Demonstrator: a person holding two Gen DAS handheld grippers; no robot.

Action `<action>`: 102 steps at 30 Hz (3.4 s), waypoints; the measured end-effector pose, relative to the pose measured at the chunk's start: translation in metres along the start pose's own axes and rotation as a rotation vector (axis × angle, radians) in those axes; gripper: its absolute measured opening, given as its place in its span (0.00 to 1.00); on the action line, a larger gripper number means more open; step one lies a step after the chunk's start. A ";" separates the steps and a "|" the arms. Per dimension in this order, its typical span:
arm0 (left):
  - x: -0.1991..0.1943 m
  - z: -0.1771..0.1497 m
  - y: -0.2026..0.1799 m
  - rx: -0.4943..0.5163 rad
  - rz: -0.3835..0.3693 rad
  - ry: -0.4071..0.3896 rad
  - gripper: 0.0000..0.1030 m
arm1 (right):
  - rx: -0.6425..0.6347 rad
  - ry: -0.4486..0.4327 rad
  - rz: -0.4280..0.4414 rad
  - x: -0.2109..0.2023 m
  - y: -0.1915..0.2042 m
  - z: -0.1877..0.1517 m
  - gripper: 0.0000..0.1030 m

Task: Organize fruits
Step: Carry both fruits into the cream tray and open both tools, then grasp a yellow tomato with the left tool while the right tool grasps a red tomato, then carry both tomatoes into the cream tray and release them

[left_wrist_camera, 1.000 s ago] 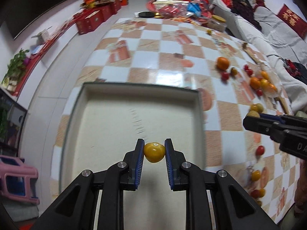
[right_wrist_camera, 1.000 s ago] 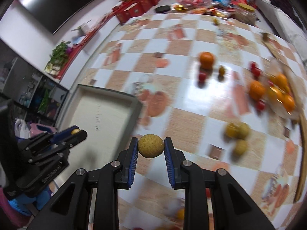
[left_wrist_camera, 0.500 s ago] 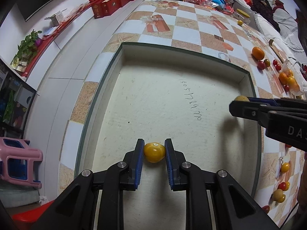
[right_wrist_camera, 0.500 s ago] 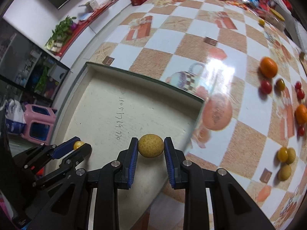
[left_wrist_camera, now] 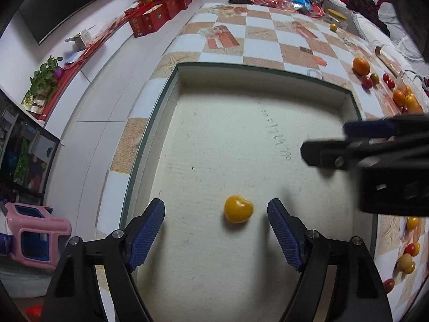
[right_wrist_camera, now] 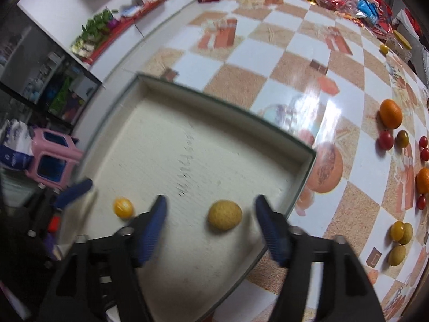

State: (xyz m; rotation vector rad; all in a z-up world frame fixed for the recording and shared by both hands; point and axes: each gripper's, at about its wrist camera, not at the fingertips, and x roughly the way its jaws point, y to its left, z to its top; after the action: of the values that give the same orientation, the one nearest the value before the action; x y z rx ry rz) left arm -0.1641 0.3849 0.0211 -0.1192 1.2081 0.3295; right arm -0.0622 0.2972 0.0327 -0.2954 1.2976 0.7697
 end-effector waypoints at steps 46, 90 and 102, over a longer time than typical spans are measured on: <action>-0.051 -0.023 -0.211 0.386 -0.291 0.013 0.77 | 0.329 -0.019 -0.323 -0.066 -0.173 -0.153 0.22; -0.060 -0.004 -0.171 0.207 -0.348 0.046 0.21 | 0.438 -0.101 -0.132 -0.111 -0.191 -0.167 0.22; -0.062 -0.008 -0.085 0.062 -0.270 0.020 0.21 | 0.296 -0.099 -0.072 -0.095 -0.122 -0.112 0.22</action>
State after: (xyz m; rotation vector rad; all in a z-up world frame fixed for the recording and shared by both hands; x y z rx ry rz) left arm -0.1638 0.2909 0.0690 -0.2296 1.2038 0.0555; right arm -0.0729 0.1090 0.0645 -0.0641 1.2803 0.5161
